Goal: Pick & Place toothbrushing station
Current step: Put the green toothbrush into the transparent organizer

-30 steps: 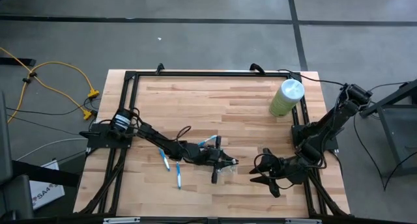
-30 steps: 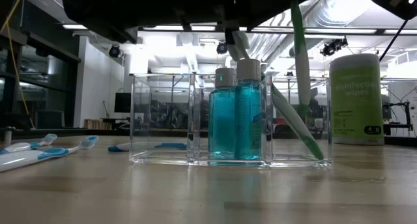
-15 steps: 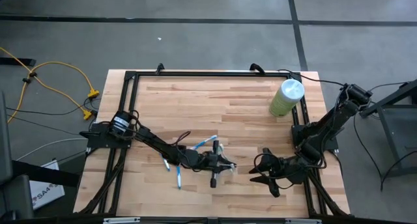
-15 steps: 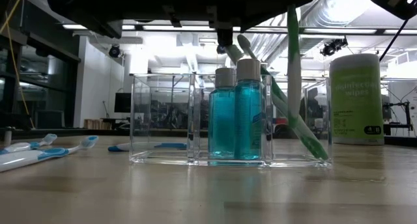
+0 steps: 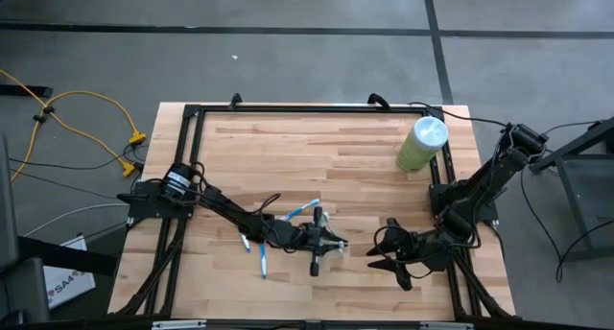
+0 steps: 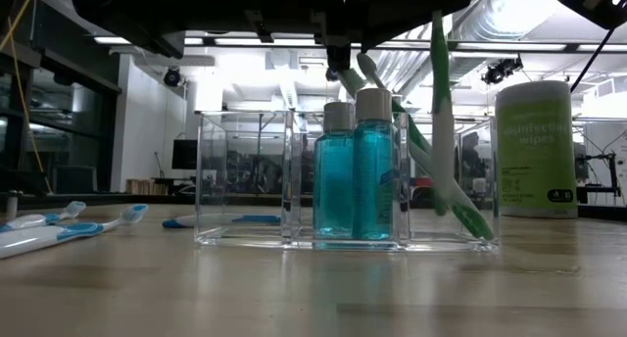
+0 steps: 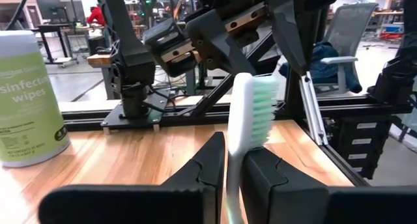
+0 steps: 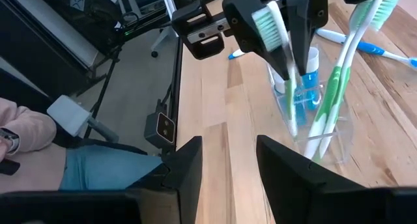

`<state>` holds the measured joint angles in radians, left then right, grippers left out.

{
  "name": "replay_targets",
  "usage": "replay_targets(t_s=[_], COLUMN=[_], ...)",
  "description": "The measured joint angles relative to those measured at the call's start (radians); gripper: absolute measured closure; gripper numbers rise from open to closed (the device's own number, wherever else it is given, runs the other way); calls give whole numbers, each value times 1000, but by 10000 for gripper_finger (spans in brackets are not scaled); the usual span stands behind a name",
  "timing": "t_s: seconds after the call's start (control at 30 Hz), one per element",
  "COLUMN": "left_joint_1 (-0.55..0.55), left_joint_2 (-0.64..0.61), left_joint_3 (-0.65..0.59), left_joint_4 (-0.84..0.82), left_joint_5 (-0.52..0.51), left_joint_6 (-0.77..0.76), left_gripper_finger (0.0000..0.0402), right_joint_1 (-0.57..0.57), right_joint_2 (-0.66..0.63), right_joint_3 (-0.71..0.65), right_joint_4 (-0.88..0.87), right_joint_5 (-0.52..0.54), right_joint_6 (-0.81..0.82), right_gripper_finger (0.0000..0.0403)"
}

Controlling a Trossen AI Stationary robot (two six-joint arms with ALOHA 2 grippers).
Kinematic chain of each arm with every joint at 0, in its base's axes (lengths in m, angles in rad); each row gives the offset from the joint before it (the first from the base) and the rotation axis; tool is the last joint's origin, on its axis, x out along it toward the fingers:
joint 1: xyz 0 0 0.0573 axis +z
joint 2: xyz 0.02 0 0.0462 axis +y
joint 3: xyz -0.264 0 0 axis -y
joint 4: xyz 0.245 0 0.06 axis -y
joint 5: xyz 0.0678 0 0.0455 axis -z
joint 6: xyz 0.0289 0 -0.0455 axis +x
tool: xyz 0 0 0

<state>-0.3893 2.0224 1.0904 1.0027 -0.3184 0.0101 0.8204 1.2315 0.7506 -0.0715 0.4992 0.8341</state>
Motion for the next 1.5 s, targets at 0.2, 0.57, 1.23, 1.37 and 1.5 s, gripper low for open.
replay_targets(t_s=[0.2, 0.57, 1.23, 1.37, 1.5], left_joint_1=[0, 0, 0, -2, -2], left_joint_2=[0, -1, -2, -2, -2], left_joint_3=[0, 0, 0, 0, 0], left_joint_4=[0, -44, -75, -61, -60], left_joint_5=[3, 10, 10, 25, 37], left_joint_6=[-7, -7, 14, 19, 16], left_gripper_finger=[364, 362, 289, 279, 277], right_joint_1=[0, 0, 0, 0, 0], right_joint_2=[0, 0, 0, 0, 0], right_joint_3=[0, 0, 0, 0, 0], right_joint_4=[0, 0, 0, 0, 0], right_joint_5=[0, 0, -3, -4, -4], right_joint_6=[0, 0, 0, 0, 0], right_gripper_finger=[266, 266, 266, 266, 266])
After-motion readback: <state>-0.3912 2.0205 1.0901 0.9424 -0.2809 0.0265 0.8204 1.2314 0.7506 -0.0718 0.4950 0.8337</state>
